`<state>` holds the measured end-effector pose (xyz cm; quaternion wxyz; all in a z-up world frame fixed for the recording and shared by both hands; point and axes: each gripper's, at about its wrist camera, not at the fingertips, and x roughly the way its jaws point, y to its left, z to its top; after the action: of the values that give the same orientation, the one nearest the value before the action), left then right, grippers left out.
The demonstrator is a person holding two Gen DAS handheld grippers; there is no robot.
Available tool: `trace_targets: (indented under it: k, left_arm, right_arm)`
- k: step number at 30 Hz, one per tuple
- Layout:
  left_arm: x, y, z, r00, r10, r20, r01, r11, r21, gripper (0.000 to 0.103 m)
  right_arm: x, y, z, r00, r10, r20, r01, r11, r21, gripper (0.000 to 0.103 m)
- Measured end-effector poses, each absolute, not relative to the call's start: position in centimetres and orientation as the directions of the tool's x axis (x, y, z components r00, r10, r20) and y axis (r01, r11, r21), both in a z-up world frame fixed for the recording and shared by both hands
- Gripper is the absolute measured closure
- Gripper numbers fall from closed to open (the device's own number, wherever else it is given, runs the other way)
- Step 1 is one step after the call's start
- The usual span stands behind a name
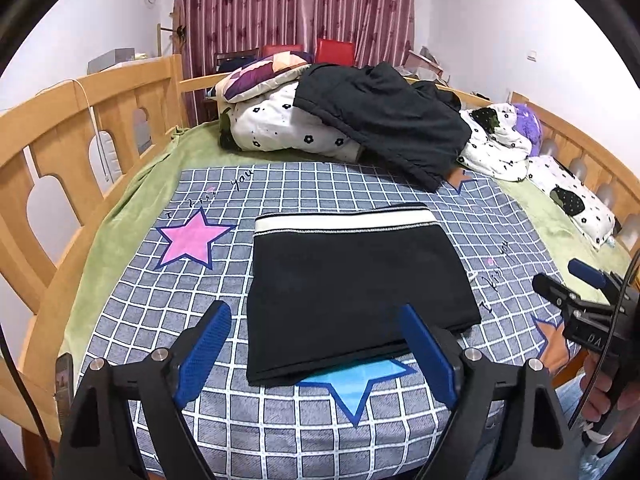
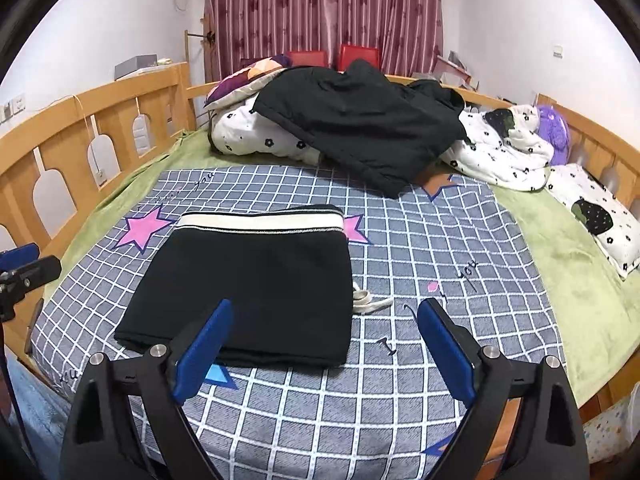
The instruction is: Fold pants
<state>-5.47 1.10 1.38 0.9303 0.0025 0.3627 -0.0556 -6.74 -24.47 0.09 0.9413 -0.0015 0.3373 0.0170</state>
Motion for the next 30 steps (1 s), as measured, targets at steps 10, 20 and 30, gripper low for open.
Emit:
trace_targets:
  k: [10,20,30]
  left_arm:
    - [-6.3,2.3,1.0,0.732,-0.078,-0.677,0.074,0.997,-0.035,0.017]
    - [-6.5,2.5,0.6,0.722,-0.078,-0.688,0.074,0.997,-0.035,0.017]
    - [-6.4,2.2,0.3,0.712,-0.073,-0.698,0.076,0.997,-0.028,0.017]
  right_arm:
    - [-7.8,-23.8,-0.2,0.763,0.028,-0.646,-0.033,0.999,0.005,0.010]
    - [-7.8,-23.1,-0.7,0.752,0.034,-0.659,-0.044,0.999,0.001,0.010]
    - [-7.8,-23.2,-1.0,0.747,0.032,-0.664,-0.045,0.999,-0.003,0.010]
